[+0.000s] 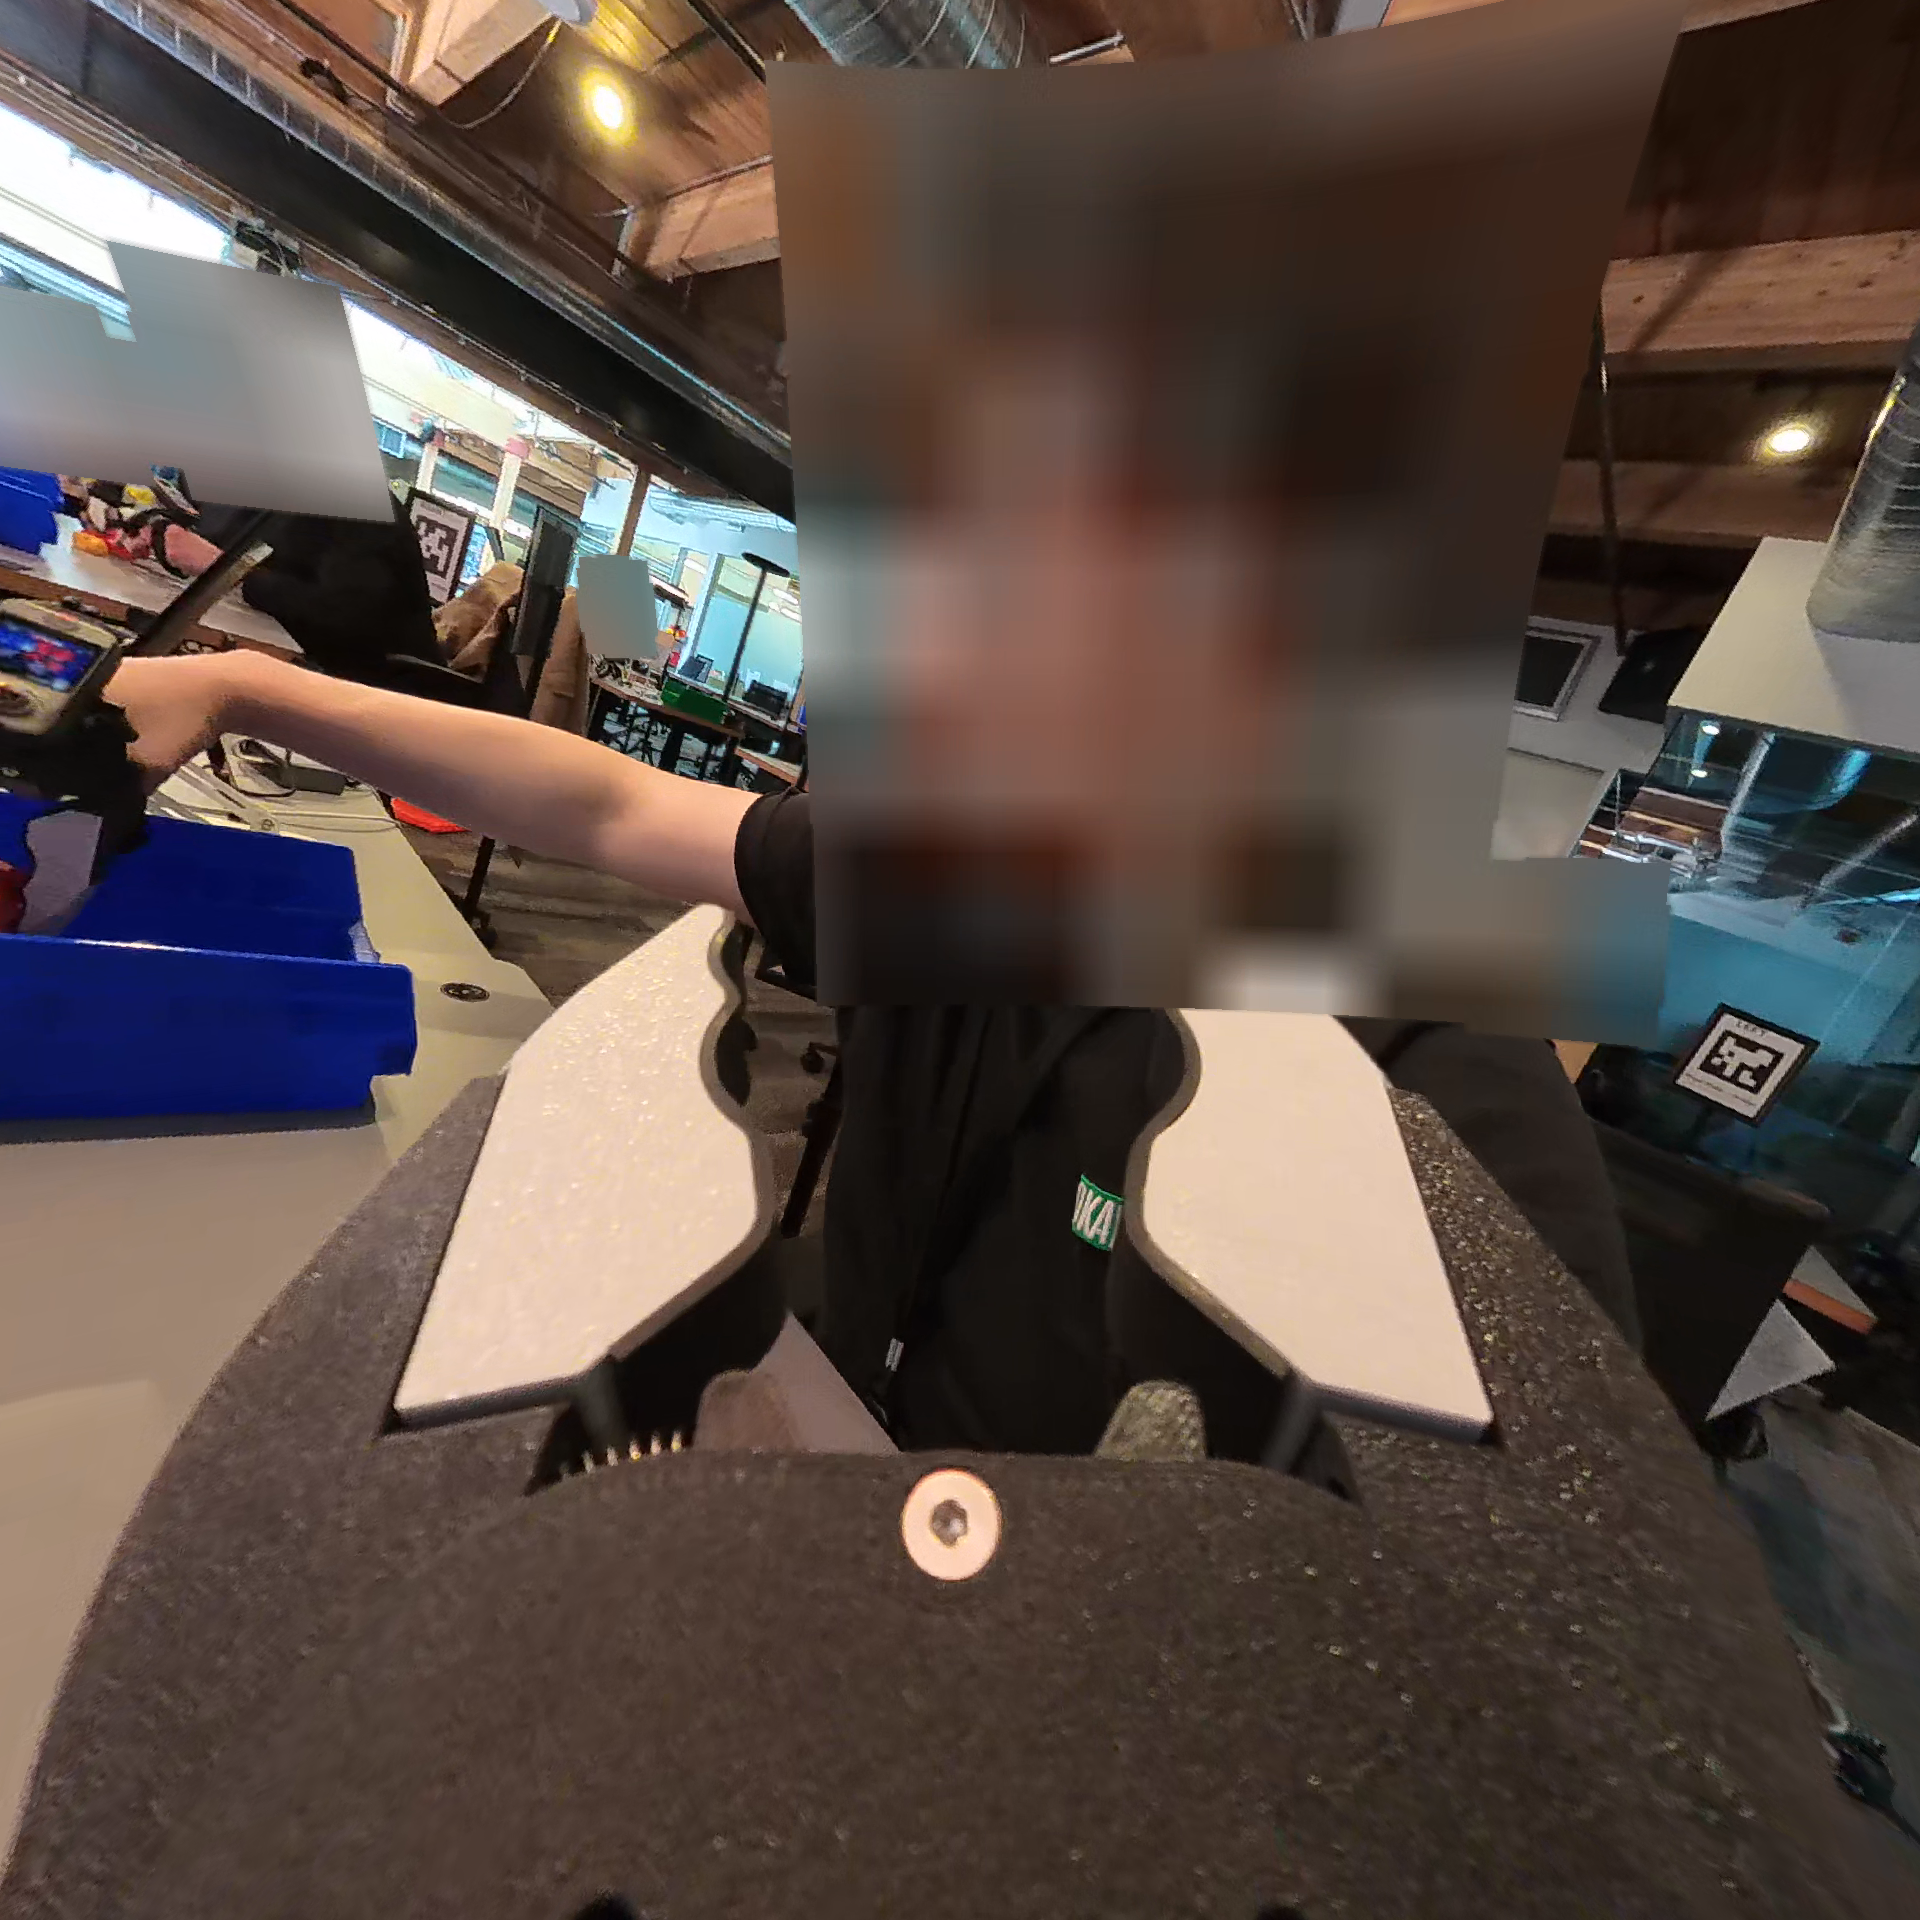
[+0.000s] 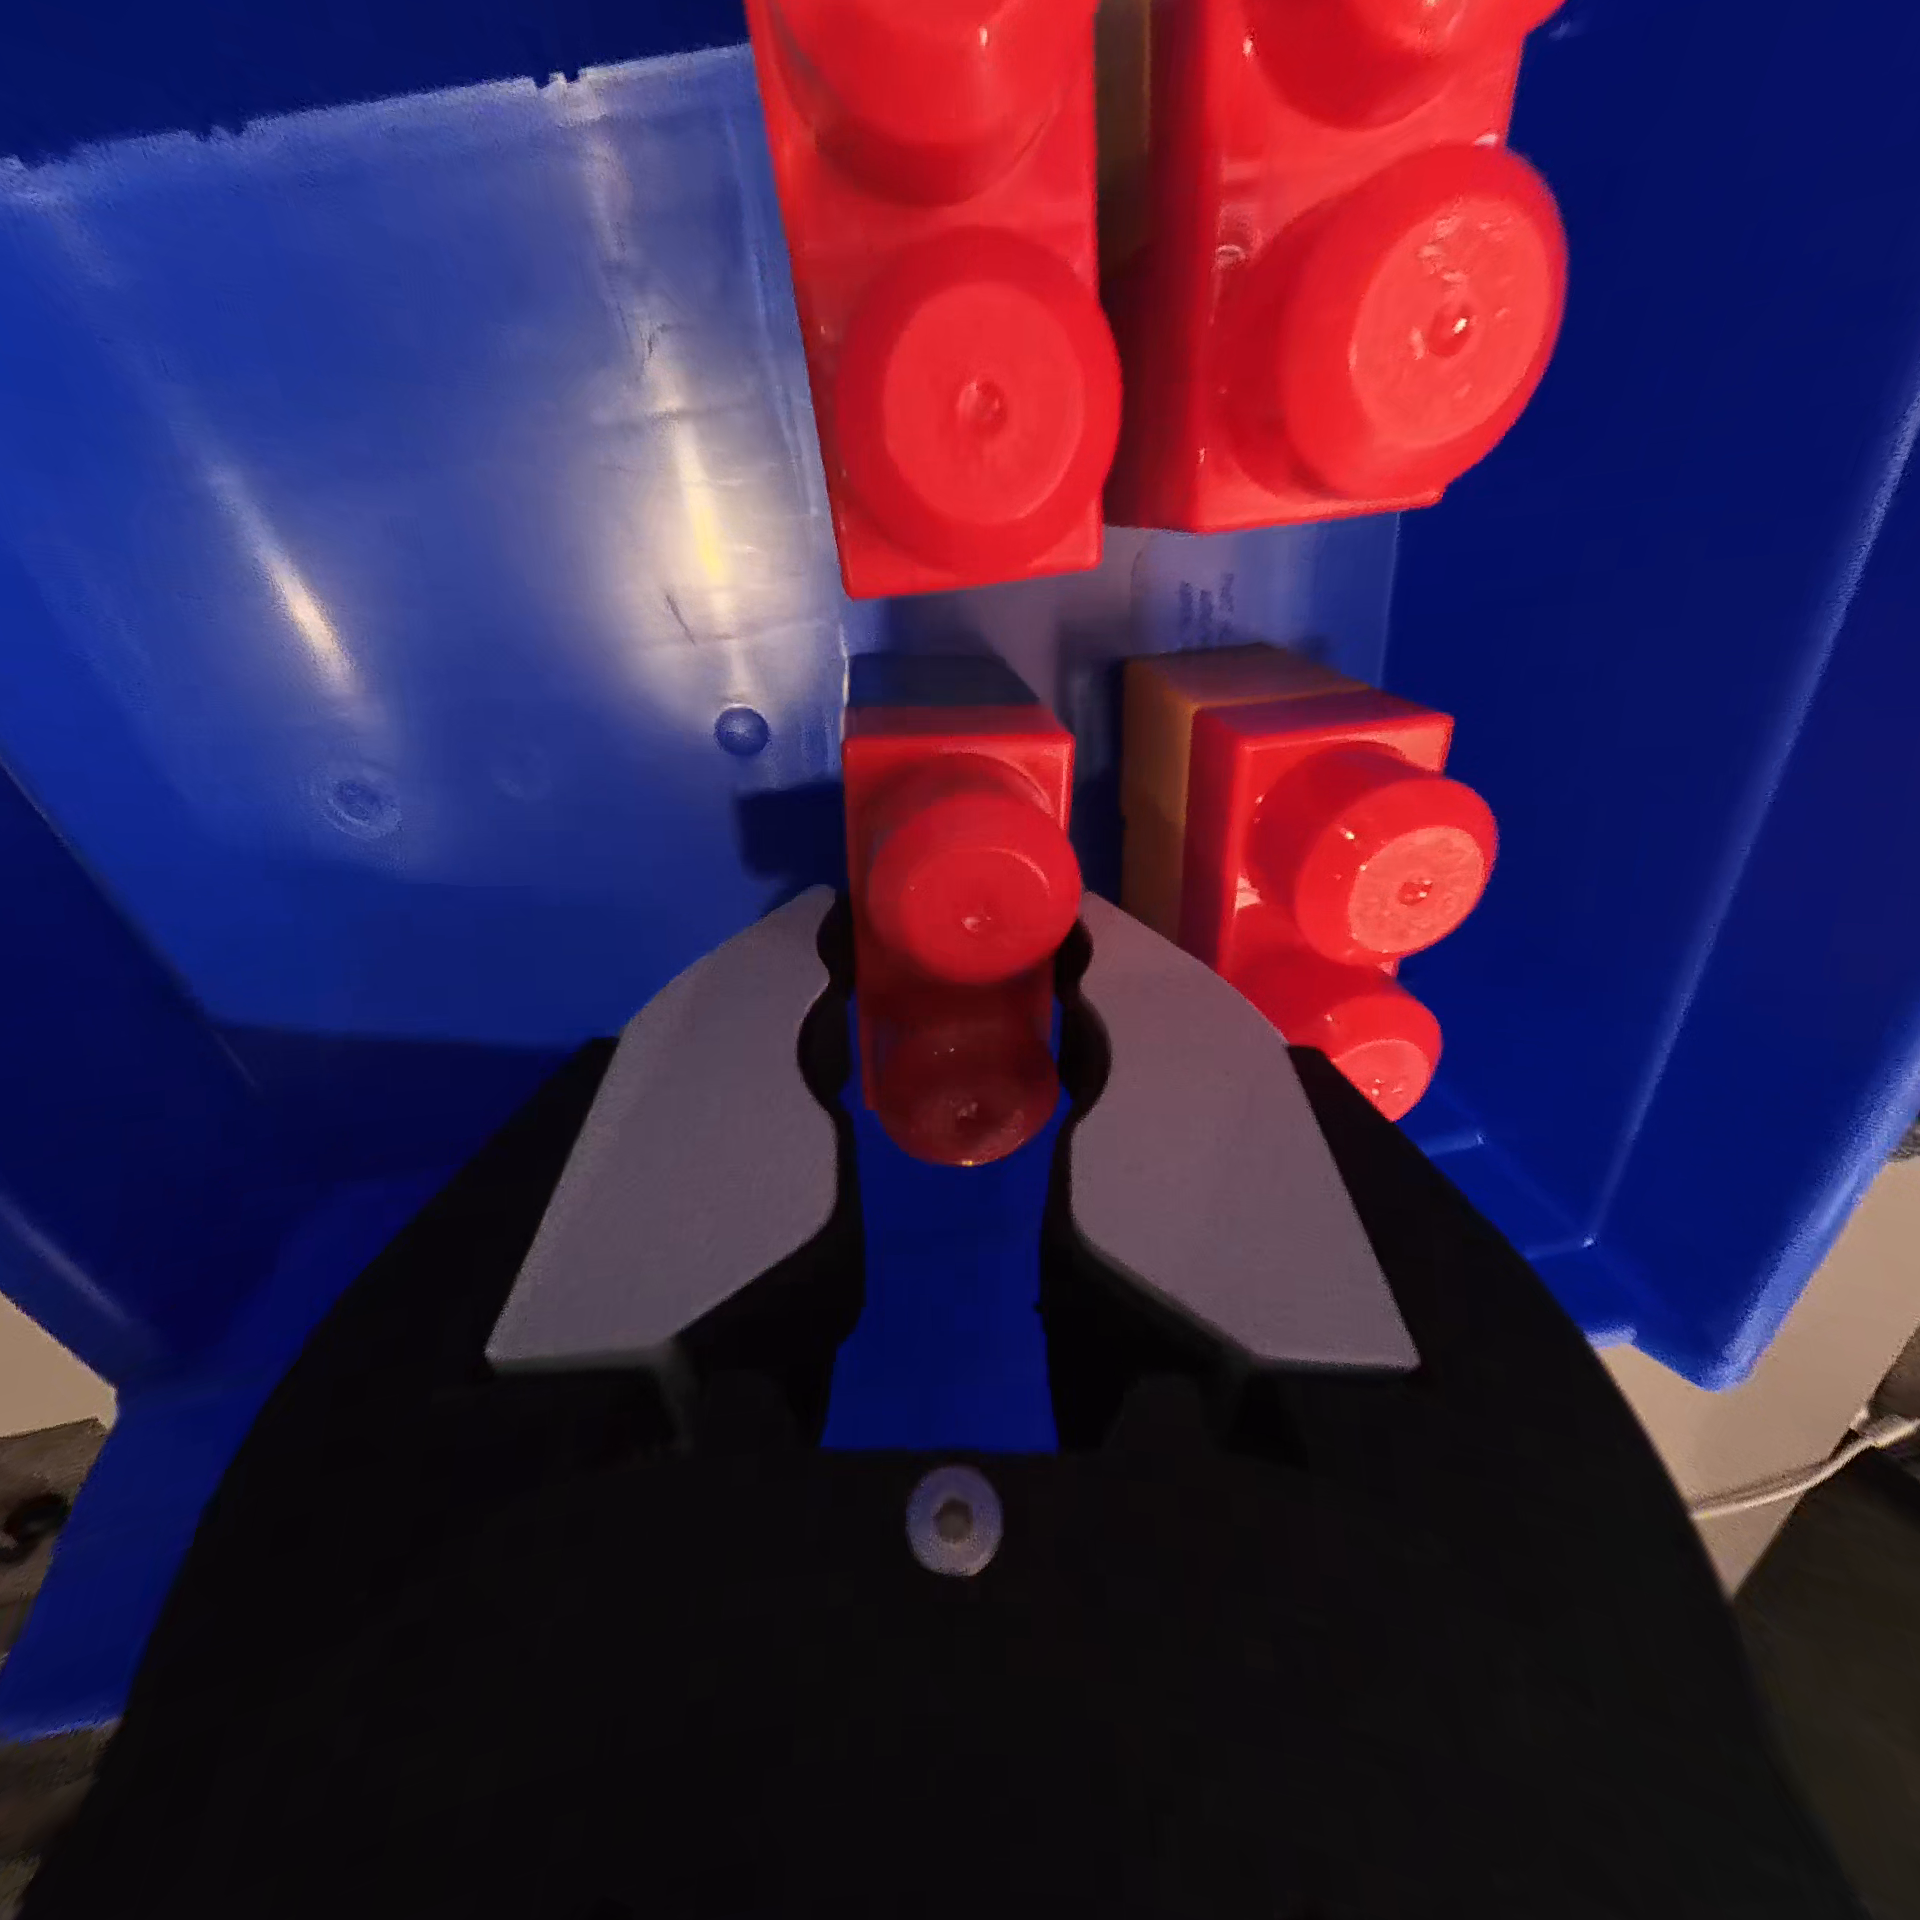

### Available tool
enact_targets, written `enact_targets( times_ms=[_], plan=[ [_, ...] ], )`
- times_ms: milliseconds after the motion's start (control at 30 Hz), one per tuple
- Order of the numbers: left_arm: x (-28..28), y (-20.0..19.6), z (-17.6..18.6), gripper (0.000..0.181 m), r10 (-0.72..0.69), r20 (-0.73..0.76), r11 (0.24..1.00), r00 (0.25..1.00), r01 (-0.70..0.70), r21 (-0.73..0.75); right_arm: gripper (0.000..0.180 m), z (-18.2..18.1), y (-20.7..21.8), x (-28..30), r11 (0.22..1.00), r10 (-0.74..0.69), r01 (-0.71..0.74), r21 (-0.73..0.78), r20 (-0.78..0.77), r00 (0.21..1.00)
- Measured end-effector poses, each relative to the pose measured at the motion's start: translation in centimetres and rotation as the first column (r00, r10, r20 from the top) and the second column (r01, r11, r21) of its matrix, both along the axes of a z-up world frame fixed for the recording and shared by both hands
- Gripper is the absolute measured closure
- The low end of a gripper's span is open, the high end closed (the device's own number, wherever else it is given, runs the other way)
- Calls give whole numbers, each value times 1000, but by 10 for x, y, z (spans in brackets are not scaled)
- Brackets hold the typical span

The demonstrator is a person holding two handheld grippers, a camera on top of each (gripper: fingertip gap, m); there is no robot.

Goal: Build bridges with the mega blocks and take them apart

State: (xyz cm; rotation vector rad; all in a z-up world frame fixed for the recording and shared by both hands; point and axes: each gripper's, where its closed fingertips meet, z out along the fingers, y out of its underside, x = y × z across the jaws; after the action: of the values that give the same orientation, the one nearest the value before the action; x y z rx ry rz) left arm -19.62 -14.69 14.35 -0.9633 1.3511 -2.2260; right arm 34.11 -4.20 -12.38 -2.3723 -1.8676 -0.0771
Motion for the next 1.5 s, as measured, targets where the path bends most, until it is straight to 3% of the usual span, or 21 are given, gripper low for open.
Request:
enact_targets(
  times_ms=[33,300,467,600,733,867,967,1067,1167,1267,1400,1500],
  plan=[
    [1,1,-1,105,1,-4,1000,1000,-1,-11,143,1,0,1,1000,-2,2,1,-2,1000],
    [2,0,0,106,3,-17,1000,1000,-3,-7,131,33,-5,8,993,-32,30,112,18,999],
    [1,9,1,106,94,-33,995,995,-93,25,126,115,-4,-20,941,-32,57,335,-82,996],
    [9,39,-7,110,356,-91,931,930,-344,120,121,200,12,-79,812,6,210,544,-368,930],
    [3,87,-12,123,696,-91,709,713,-660,251,111,268,14,-167,706,229,357,611,-675,702],
    [-34,106,-2,129,863,-64,496,500,-819,288,101,305,9,-250,670,391,466,578,-808,441],
    [-95,119,-2,126,973,-90,231,213,-888,399,109,312,6,-306,714,408,478,511,-859,309],
    [-184,125,-21,121,976,-181,19,-119,-785,619,113,307,7,-350,727,421,450,519,-854,305],
    [-278,122,-54,118,883,-294,-13,-367,-644,765,112,293,12,-387,767,389,403,500,-861,327],
    [-356,120,-95,119,747,-405,29,-528,-582,812,111,284,16,-424,852,312,338,400,-906,286],
    [-432,124,-150,125,566,-473,88,-675,-521,849,112,289,24,-460,893,271,308,327,-939,214],
    [-462,136,-180,126,531,-400,57,-747,-440,896,111,284,28,-477,919,225,290,266,-960,167]
  ],
)
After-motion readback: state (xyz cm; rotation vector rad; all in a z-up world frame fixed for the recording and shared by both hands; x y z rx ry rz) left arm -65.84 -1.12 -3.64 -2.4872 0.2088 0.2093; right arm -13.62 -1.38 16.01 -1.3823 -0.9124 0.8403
